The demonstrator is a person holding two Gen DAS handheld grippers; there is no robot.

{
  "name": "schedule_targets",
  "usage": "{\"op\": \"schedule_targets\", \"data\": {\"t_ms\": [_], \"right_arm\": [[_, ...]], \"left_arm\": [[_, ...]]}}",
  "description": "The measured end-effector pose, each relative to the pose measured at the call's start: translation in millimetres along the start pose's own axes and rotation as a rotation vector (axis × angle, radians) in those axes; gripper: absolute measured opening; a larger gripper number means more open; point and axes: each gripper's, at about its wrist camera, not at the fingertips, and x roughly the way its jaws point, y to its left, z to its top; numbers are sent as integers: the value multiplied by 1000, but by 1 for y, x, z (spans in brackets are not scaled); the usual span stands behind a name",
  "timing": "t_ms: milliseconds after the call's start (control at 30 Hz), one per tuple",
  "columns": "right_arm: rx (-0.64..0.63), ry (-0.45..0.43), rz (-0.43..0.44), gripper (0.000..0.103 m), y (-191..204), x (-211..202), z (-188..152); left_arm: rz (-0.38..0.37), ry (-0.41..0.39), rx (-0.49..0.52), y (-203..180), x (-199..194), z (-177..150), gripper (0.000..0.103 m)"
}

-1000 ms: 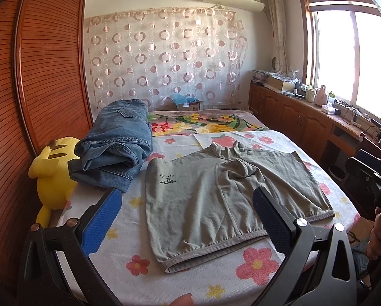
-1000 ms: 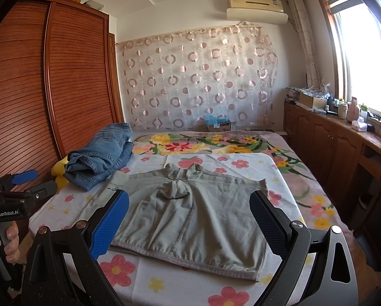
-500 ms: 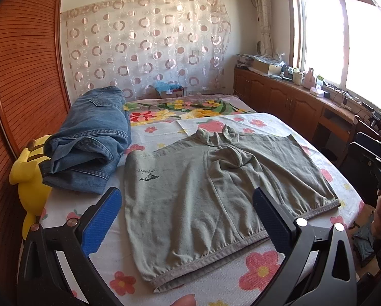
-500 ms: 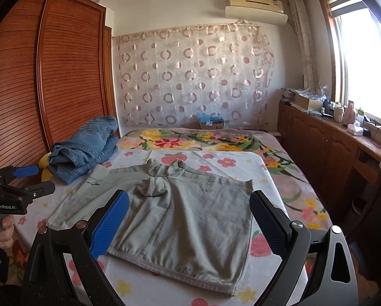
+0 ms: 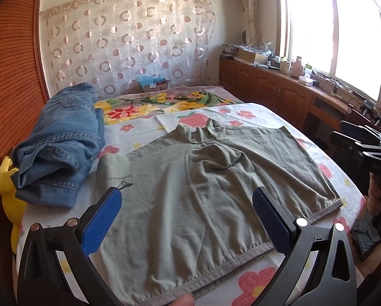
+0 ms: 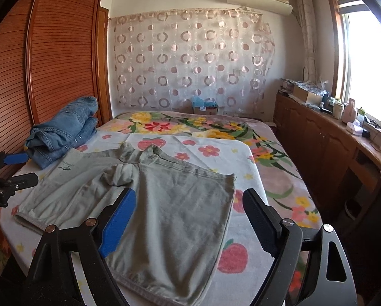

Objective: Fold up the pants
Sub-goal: 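Move the right gripper to the shorts' edge and close on it, then lift the gripped shorts edge with the right gripper and carry it across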

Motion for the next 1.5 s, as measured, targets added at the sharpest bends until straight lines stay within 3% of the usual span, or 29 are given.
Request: {"op": "schedule_targets", "data": {"t_ms": [333,567,800,967,1167,1433,1500], "right_arm": [[58,183,50,44,-41,58,32],[97,288,15,40,-66,102,53],[119,358,43,28,-71,124,64],[121,356,51,6,-79,118,70],[122,292,-34,3,-98,117,78],[110,312,-55,3,-90,111,68],[98,299,-60,10,-88,103,67]], "left_arm": [[-51,40,15,-9,16,1,103],[-49,77,-14,1,25,-5,103],[-42,107,-34,10,28,-16,103],[-35,117,-41,15,26,-21,103],[-24,105,-59,24,20,-26,103],[-13,69,-90,38,9,-31,103],[-9,72,-97,43,7,-33,103]]}}
